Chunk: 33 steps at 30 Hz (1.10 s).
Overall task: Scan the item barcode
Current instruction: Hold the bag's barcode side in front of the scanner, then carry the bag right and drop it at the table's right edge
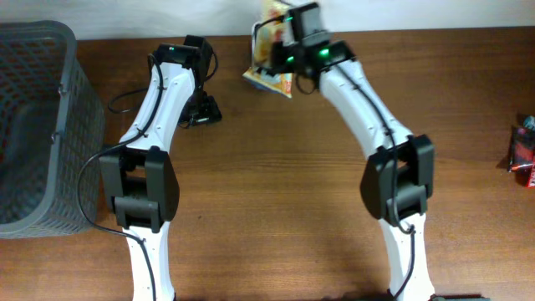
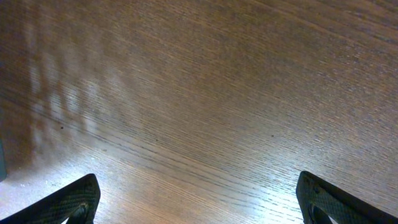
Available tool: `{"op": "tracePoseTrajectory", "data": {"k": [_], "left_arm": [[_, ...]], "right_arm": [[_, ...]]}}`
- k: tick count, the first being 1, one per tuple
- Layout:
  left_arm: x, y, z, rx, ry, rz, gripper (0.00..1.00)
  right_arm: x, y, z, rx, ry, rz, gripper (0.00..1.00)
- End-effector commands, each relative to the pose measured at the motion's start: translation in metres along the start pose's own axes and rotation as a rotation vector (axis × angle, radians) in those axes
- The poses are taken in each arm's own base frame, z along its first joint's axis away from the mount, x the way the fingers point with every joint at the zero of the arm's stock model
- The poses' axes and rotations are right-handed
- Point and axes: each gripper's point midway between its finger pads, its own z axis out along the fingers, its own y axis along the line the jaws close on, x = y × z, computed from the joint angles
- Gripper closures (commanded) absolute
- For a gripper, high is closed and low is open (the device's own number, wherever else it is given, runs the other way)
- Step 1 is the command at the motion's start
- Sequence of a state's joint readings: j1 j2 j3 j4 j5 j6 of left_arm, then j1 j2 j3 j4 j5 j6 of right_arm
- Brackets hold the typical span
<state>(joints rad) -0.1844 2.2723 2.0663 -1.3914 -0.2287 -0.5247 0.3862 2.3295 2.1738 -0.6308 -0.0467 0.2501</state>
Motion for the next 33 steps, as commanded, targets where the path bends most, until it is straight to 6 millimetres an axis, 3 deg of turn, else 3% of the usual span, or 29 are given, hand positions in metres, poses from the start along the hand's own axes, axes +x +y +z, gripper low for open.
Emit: {"op": "tracePoseTrajectory", "data": {"k": [1,9,17,21,25,28,30,31,33], "left_arm": [[-0.001,0.002,0.000,-0.003,-0.001,-0.017,0.01],[-0.001,0.002,0.000,-0.003,-0.001,-0.017,0.01],[-0.001,0.002,0.000,-0.003,-0.001,-0.017,0.01],[-0.001,0.002,0.000,-0.003,-0.001,-0.017,0.01],[-0.001,0.002,0.000,-0.003,-0.001,-0.017,0.01],[-0.001,0.002,0.000,-0.003,-0.001,-0.017,0.01],[-0.001,0.002,0.000,-0.003,-0.001,-0.017,0.01],[-0.001,0.002,0.000,-0.003,-0.001,-0.017,0.01],[-0.001,0.002,0.000,-0.003,-0.001,-0.017,0.01]], "right_arm": [[-0.002,-0.028,0.009,0.154,-0.021,-0.123,0.96],[0.008,-0.031,0.034,0.153,-0.013,-0.219,0.96],[0.000,-0.029,0.034,0.148,-0.046,-0.219,0.96],[-0.006,-0.028,0.023,0.150,-0.052,-0.216,0.96],[-0.038,-0.041,-0.019,0.184,-0.122,-0.129,0.96],[-0.076,-0.093,-0.090,0.323,-0.228,0.062,0.96],[-0.082,-0.121,-0.117,0.365,-0.240,0.113,0.96],[-0.081,-0.146,-0.134,0.402,-0.230,0.143,0.96],[-0.070,-0.184,-0.151,0.462,-0.184,0.188,0.96]]}}
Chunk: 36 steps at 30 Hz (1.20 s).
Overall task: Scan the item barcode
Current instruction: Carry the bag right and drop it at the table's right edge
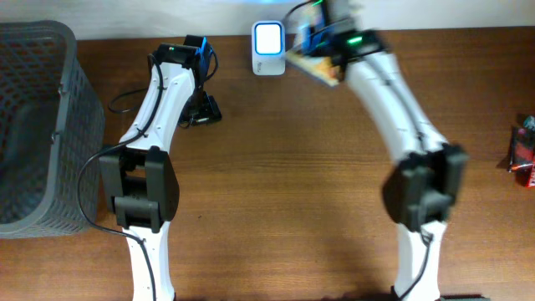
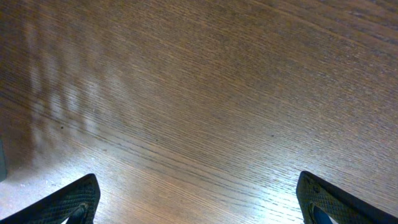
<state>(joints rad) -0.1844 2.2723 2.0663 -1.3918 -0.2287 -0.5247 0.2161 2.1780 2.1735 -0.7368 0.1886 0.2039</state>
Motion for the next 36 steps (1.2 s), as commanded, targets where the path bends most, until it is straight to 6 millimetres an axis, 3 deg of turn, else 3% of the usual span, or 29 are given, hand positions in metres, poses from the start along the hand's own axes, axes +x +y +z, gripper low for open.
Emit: {"op": "tracePoseTrajectory", "data": {"k": [1,8,14,15,16,19,21,24,26,27,31,36], "left_arm": [[-0.001,0.002,0.000,-0.003,-0.001,-0.017,0.01],[-0.001,0.002,0.000,-0.003,-0.001,-0.017,0.01],[-0.001,0.002,0.000,-0.003,-0.001,-0.017,0.01],[-0.001,0.002,0.000,-0.003,-0.001,-0.017,0.01],[-0.001,0.002,0.000,-0.003,-0.001,-0.017,0.01],[-0.001,0.002,0.000,-0.003,-0.001,-0.017,0.01],[-0.001,0.002,0.000,-0.003,-0.001,-0.017,0.01],[-0.001,0.002,0.000,-0.003,-0.001,-0.017,0.01],[-0.001,0.002,0.000,-0.003,-0.001,-0.017,0.01],[-0.001,0.002,0.000,-0.003,-0.001,-0.017,0.01],[-0.001,0.002,0.000,-0.003,-0.001,-0.017,0.01],[-0.001,0.002,0.000,-0.003,-0.001,-0.017,0.01]], "right_arm": [[-0.017,-0.100,-0.036,0.173,0.000,0.137,0.96],[0.063,-0.265,-0.048,0.428,0.275,0.373,0.96],[0.124,-0.367,-0.066,0.580,0.388,0.571,0.96],[0.132,-0.375,-0.067,0.591,0.402,0.586,0.95],[0.142,-0.387,-0.069,0.607,0.419,0.609,0.88],[0.159,-0.403,-0.074,0.631,0.446,0.644,0.67],[0.164,-0.410,-0.076,0.641,0.450,0.658,0.44],[0.166,-0.410,-0.077,0.640,0.458,0.660,0.31],[0.168,-0.403,-0.076,0.608,0.473,0.669,0.15],[0.168,-0.398,-0.075,0.580,0.479,0.678,0.01],[0.157,-0.373,-0.081,0.442,0.471,0.718,0.01],[0.132,-0.333,-0.116,0.296,0.441,0.741,0.01]]}}
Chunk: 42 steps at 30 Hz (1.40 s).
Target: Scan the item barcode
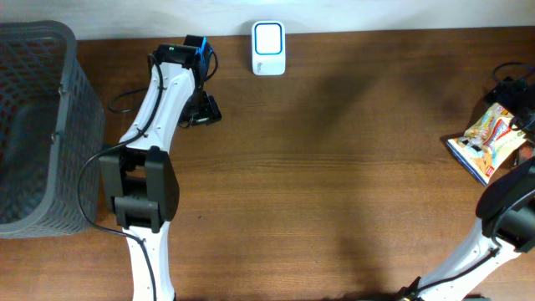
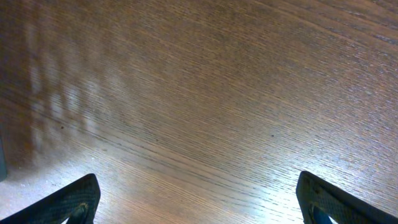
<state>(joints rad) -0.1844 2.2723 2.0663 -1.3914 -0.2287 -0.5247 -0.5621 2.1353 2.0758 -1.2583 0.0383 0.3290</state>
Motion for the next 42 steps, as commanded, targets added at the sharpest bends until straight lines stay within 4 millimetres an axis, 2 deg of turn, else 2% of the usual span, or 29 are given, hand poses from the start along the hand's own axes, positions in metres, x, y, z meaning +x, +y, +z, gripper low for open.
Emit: {"op": "tracePoseTrajectory", "data": {"k": [1,6,12,15,20,24,27,32,36,39,42], "left_arm": [[-0.001,0.002,0.000,-0.003,-0.001,-0.017,0.01],[-0.001,0.002,0.000,-0.003,-0.001,-0.017,0.01],[-0.001,0.002,0.000,-0.003,-0.001,-0.017,0.01],[-0.001,0.002,0.000,-0.003,-0.001,-0.017,0.01],[-0.001,0.002,0.000,-0.003,-0.001,-0.017,0.01],[-0.001,0.002,0.000,-0.003,-0.001,-0.017,0.01],[-0.001,0.002,0.000,-0.003,-0.001,-0.016,0.01],[-0.001,0.002,0.000,-0.003,-0.001,-0.016,0.01],[-0.001,0.002,0.000,-0.003,-0.001,-0.016,0.01],[-0.001,0.002,0.000,-0.003,-0.001,-0.016,0.01],[-0.001,0.002,0.000,-0.003,-0.001,-0.016,0.01]], "right_arm": [[0.016,0.023,-0.065,-0.150,-0.039,-0.018,0.01],[0.061,0.043,-0.126,-0.187,-0.073,-0.154,0.01],[0.130,0.062,-0.162,-0.257,-0.140,-0.362,0.01],[0.184,0.051,-0.181,-0.320,-0.190,-0.440,0.01],[0.264,0.030,-0.206,-0.495,-0.243,-0.537,0.01],[0.312,0.008,-0.216,-0.604,-0.269,-0.561,0.01],[0.329,-0.007,-0.225,-0.630,-0.329,-0.564,0.01],[0.339,-0.019,-0.237,-0.660,-0.411,-0.563,0.02],[0.345,-0.029,-0.227,-0.609,-0.371,-0.553,0.02],[0.345,-0.028,-0.226,-0.610,-0.366,-0.553,0.01],[0.348,-0.027,-0.214,-0.602,-0.329,-0.554,0.01]]}}
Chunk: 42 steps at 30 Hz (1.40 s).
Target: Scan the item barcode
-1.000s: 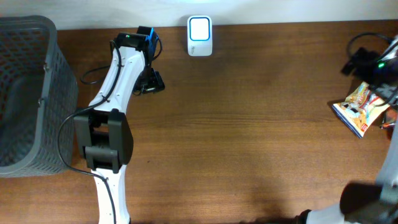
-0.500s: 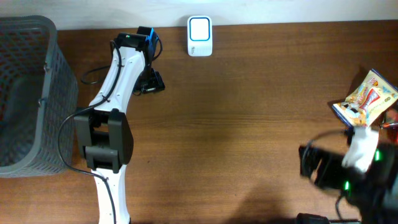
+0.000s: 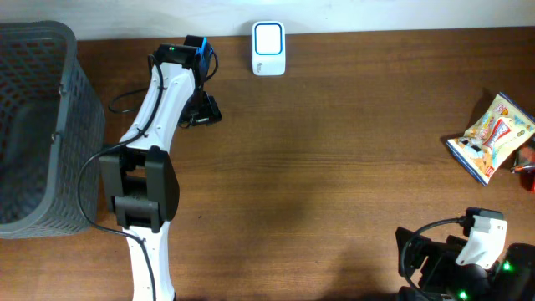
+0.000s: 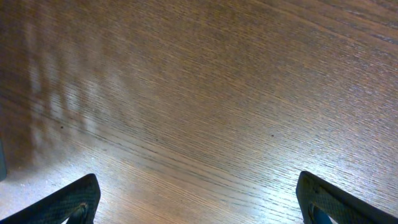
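Note:
The white barcode scanner (image 3: 268,37) stands at the back edge of the table, its face upward. The item, a yellow snack bag (image 3: 491,136), lies flat at the far right with nothing holding it. My left gripper (image 3: 203,109) hangs over bare wood at the back left. It is open (image 4: 199,208), and its dark fingertips (image 4: 71,202) show wide apart with only table between them. My right arm (image 3: 468,251) is folded at the front right corner. Its fingers cannot be made out.
A grey plastic basket (image 3: 38,125) fills the left side of the table. A black cable (image 3: 117,100) runs from the left arm toward it. A sliver of a red package (image 3: 527,165) shows at the right edge beside the bag.
The snack bag lies in about the same spot at the far right. My right arm, then beside the bag at the right edge, is now folded at the front right corner. The left arm is unchanged.
My right gripper first held the snack bag over the scanner at the back edge. Then it held the bag just right of the uncovered, lit scanner. Later the bag was at the far right with the arm beside it. Now it lies there alone.

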Available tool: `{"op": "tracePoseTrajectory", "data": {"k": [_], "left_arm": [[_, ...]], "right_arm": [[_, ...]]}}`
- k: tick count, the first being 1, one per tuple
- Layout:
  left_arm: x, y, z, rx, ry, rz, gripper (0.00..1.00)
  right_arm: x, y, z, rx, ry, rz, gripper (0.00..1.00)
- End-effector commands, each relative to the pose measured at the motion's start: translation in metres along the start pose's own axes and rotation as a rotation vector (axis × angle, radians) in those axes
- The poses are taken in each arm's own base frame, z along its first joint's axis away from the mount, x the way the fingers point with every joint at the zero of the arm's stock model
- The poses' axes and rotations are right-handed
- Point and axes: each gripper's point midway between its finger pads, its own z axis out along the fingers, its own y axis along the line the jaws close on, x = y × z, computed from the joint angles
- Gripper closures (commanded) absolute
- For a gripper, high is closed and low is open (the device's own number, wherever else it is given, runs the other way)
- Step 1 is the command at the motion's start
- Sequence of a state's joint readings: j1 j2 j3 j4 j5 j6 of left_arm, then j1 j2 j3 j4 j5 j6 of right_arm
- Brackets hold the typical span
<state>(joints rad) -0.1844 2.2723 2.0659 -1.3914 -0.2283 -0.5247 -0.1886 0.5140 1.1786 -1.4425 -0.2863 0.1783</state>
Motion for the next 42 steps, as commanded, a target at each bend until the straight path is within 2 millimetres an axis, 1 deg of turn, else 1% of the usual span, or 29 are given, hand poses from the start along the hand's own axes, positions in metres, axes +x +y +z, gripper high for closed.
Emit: {"op": "tracePoseTrajectory", "data": {"k": [1,3,5,6,11,16,23,26,38,42], "left_arm": [[-0.001,0.002,0.000,-0.003,-0.002,-0.016,0.01],[-0.001,0.002,0.000,-0.003,-0.002,-0.016,0.01],[-0.001,0.002,0.000,-0.003,-0.002,-0.016,0.01],[-0.001,0.002,0.000,-0.003,-0.002,-0.016,0.01],[-0.001,0.002,0.000,-0.003,-0.002,-0.016,0.01],[-0.001,0.002,0.000,-0.003,-0.002,-0.016,0.01],[-0.001,0.002,0.000,-0.003,-0.002,-0.016,0.01],[-0.001,0.002,0.000,-0.003,-0.002,-0.016,0.01],[-0.001,0.002,0.000,-0.003,-0.002,-0.016,0.01],[-0.001,0.002,0.000,-0.003,-0.002,-0.016,0.01]], "right_arm": [[0.008,-0.005,0.014,0.002,0.034,-0.006,0.01],[0.006,-0.003,0.025,-0.030,0.005,-0.038,0.01],[0.001,0.005,0.033,-0.088,-0.038,-0.106,0.02],[-0.002,0.012,0.039,-0.139,-0.089,-0.159,0.02],[-0.008,0.028,0.056,-0.265,-0.304,-0.304,0.01],[-0.005,0.030,0.082,-0.321,-0.448,-0.367,0.02],[-0.005,0.022,0.119,-0.323,-0.565,-0.386,0.01],[-0.007,0.018,0.130,-0.316,-0.620,-0.391,0.01],[-0.015,-0.007,0.152,-0.202,-0.735,-0.354,0.02],[-0.020,-0.014,0.151,-0.155,-0.754,-0.335,0.02]]}}
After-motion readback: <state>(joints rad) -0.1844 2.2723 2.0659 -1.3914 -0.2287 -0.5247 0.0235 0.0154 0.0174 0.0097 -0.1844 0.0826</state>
